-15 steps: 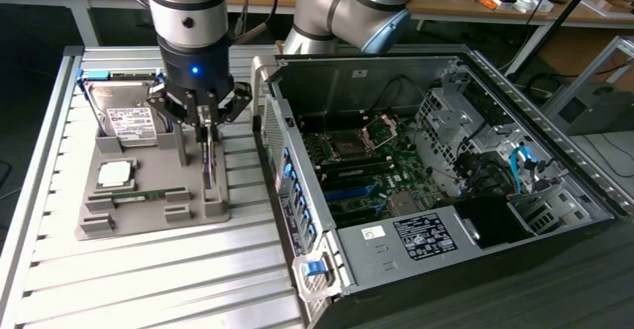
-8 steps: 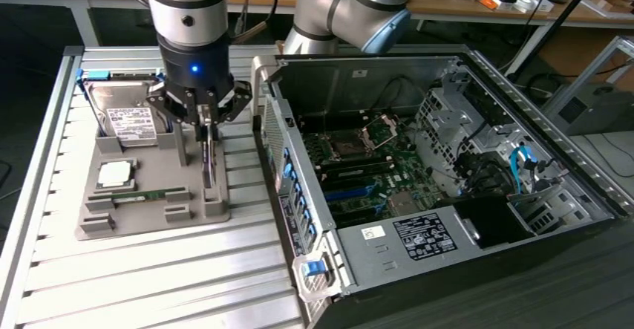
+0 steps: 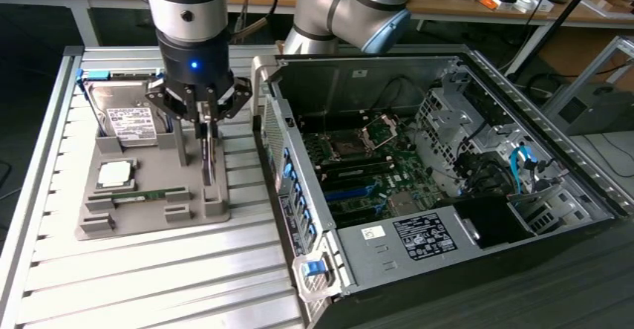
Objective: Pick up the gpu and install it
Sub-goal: 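Pick up the gpu and move the gpu toward the slot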
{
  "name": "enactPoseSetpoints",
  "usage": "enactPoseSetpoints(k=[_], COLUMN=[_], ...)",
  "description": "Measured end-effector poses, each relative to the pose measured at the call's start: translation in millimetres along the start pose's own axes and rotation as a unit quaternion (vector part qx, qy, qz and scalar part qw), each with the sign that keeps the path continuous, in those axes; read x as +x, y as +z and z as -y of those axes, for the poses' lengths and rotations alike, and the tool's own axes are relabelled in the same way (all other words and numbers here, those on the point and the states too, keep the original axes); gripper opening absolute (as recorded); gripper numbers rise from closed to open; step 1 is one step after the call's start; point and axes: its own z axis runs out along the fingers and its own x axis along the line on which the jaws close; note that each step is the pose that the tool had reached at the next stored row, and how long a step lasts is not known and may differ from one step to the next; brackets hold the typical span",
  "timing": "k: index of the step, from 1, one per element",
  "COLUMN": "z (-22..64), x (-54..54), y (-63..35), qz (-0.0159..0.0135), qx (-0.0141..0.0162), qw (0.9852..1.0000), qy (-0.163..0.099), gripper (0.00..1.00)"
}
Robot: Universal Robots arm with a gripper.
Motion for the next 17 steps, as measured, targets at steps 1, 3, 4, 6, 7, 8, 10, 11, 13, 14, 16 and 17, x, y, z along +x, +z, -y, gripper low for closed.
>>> enactPoseSetpoints(k=[1, 3, 4, 6, 7, 8, 10, 11, 13, 14, 16, 17], z=[0.0, -0.1, -0.1, -0.2, -0.2, -0.2, -0.3, -0.3, -0.4, -0.5, -0.5, -0.5], x=[0.0, -0.1, -0.1, -0.1, -0.1, -0.2, -0.2, -0.2, -0.2, -0.3, -0.3, -0.3], y=[-0.4, -1.4, -2.0, -3.3, -3.9, -4.8, -6.1, -6.8, -8.1, -8.9, -10.2, -10.6], qz=[0.0001, 0.0, 0.0, 0.0, 0.0, 0.0, 0.0, 0.0, 0.0, -0.0001, -0.0001, 0.0], qx=[-0.0001, -0.0001, -0.0001, -0.0001, -0.0002, -0.0002, -0.0002, -0.0003, -0.0005, -0.0007, -0.0012, -0.0015], qw=[1.0, 1.0, 1.0, 1.0, 1.0, 1.0, 1.0, 1.0, 1.0, 1.0, 1.0, 1.0], qy=[0.0, 0.0, 0.0, 0.0, 0.0, 0.0, 0.0, 0.0, 0.0, 0.0, 0.0, 0.0], gripper=[0.27, 0.27, 0.27, 0.27, 0.27, 0.27, 0.27, 0.27, 0.27, 0.27, 0.27, 0.27])
